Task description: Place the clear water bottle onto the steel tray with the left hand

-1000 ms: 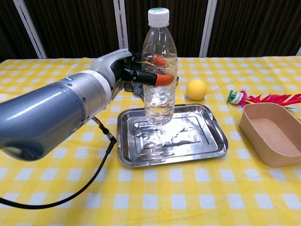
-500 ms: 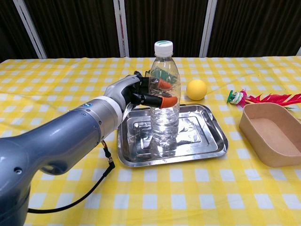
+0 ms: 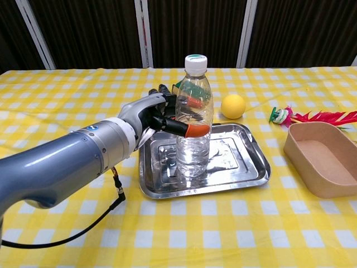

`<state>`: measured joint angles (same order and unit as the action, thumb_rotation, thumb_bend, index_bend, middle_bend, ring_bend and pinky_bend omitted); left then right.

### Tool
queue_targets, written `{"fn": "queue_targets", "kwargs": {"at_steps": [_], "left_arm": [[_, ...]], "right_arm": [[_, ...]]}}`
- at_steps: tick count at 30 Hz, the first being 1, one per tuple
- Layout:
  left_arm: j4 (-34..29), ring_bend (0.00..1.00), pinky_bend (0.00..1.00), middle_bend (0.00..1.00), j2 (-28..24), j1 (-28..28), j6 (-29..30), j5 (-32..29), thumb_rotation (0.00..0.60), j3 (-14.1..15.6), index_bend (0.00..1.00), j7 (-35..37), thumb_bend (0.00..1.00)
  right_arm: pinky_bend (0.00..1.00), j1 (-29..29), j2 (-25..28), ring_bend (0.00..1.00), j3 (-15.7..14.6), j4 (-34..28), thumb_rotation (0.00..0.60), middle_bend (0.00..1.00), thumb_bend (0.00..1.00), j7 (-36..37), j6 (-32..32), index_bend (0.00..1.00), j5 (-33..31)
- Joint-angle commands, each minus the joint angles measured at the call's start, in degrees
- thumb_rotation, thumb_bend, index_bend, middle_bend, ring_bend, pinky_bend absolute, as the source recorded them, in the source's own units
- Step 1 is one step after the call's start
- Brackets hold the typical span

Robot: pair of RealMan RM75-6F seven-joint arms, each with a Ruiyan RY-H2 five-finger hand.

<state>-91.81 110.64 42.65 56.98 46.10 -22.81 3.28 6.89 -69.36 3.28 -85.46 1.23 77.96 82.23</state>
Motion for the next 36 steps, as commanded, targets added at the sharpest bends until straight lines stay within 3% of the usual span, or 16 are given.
{"fn": "queue_targets", "kwargs": {"at_steps": [1, 12, 19, 25, 30, 36], "left_arm": [[-0.83, 0.0, 0.0, 0.2, -1.03, -0.34, -1.04, 0.5, 0.6, 0.35, 0.18, 0.4, 0.3], [-6.15, 0.0, 0.0, 0.1, -6.62, -2.22, -2.45, 2.76, 0.6, 2.89, 0.04, 0.03, 0.25], [-18.22, 0.0, 0.0, 0.09, -19.79, -8.6, 1.06, 8.48, 0.6, 6.49, 0.04, -0.17, 0.25], [-26.09, 0.0, 0.0, 0.14, -34.93, -15.33, 4.26, 15.4, 0.6, 10.05, 0.08, 1.36, 0.26], [-19.15, 0.0, 0.0, 0.14, -40.59, -21.71, 13.0, 28.41, 0.6, 13.64, 0.11, 3.29, 0.26], [-4.56, 0.0, 0.0, 0.14, -40.58, -27.16, 21.69, 33.48, 0.6, 18.65, 0.12, -8.42, 0.28]], "right_arm": [[0.0, 0.1, 0.03, 0.0, 0.01, -0.17, 0.6, 0.0, 0.05, -0.21, -0.19, 0.08, -0.11], [0.0, -0.07, 0.18, 0.0, -0.01, -0.58, 0.6, 0.0, 0.05, -0.22, -0.03, 0.08, -0.28], [0.0, -0.27, 0.43, 0.0, -0.08, -1.09, 0.6, 0.0, 0.05, -0.07, 0.64, 0.08, 0.27], [0.0, -0.36, 0.56, 0.0, -0.25, -1.81, 0.6, 0.0, 0.05, -0.54, 1.28, 0.08, 1.05], [0.0, -0.4, 0.24, 0.0, -0.04, -1.06, 0.6, 0.0, 0.05, -0.34, 2.11, 0.08, 1.59], [0.0, -0.57, 0.01, 0.0, 0.19, -0.25, 0.6, 0.0, 0.05, -0.01, 3.16, 0.08, 2.09]]}}
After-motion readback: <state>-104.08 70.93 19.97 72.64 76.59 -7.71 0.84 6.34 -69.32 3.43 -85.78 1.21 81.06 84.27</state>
